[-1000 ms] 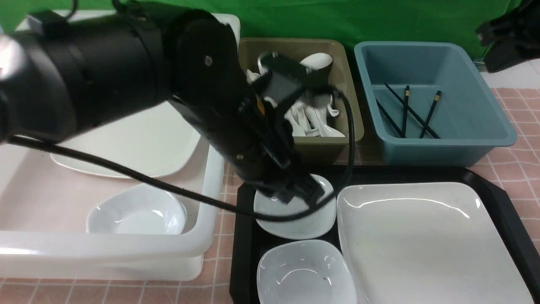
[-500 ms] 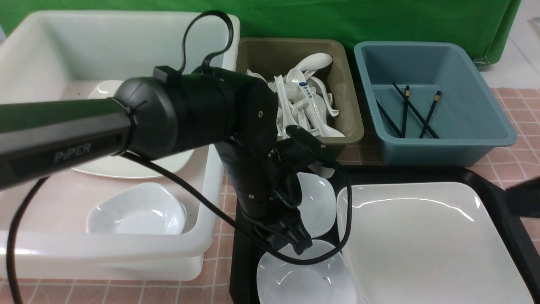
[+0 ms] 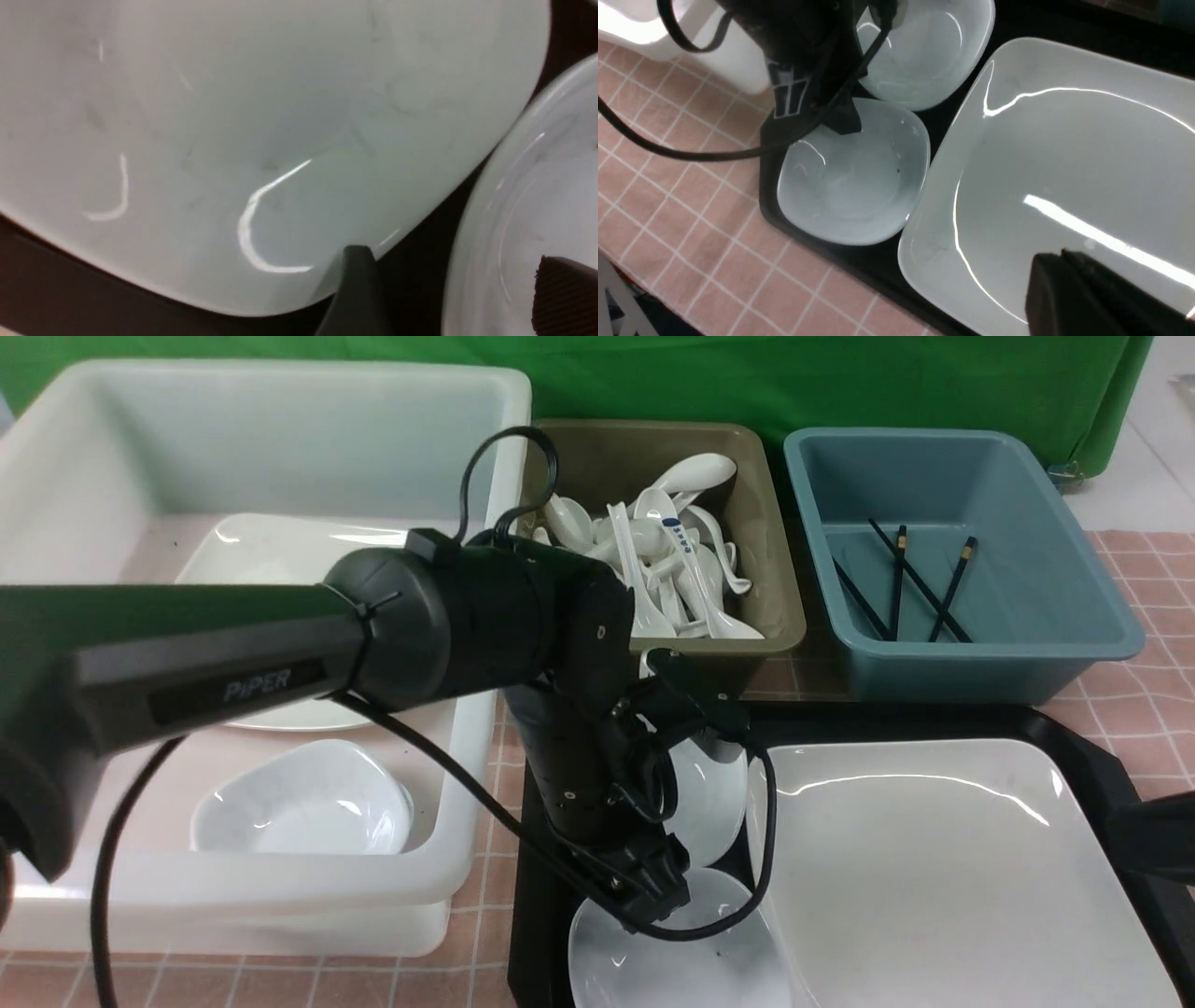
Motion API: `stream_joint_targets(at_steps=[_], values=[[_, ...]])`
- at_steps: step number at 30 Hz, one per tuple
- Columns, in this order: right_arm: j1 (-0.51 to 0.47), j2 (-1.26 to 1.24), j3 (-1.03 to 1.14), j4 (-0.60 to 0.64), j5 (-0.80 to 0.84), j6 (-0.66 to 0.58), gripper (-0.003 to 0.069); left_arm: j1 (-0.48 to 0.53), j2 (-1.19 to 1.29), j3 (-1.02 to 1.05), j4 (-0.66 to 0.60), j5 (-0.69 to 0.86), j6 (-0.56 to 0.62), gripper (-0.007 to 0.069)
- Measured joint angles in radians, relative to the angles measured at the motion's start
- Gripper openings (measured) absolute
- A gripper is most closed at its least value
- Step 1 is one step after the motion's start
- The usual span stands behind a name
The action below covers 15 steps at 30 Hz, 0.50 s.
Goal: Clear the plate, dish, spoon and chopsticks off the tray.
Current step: Use the left arm to grab a small plate from the dinner plate
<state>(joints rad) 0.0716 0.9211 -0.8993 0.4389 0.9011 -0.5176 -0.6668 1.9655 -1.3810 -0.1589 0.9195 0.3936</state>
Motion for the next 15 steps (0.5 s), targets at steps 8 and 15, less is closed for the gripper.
stream_joint_targets(at_steps=[8,15], values=[[0.000,0.000,0.000,0.001,-0.025,-0.026,0.0030,0.000,0.029,-0.001,-0.016,0.035,-0.006,0.0461],[0.000,0.000,0.000,0.002,-0.036,-0.040,0.0030,0.000,0.056,-0.008,-0.031,0.060,-0.008,0.0379]])
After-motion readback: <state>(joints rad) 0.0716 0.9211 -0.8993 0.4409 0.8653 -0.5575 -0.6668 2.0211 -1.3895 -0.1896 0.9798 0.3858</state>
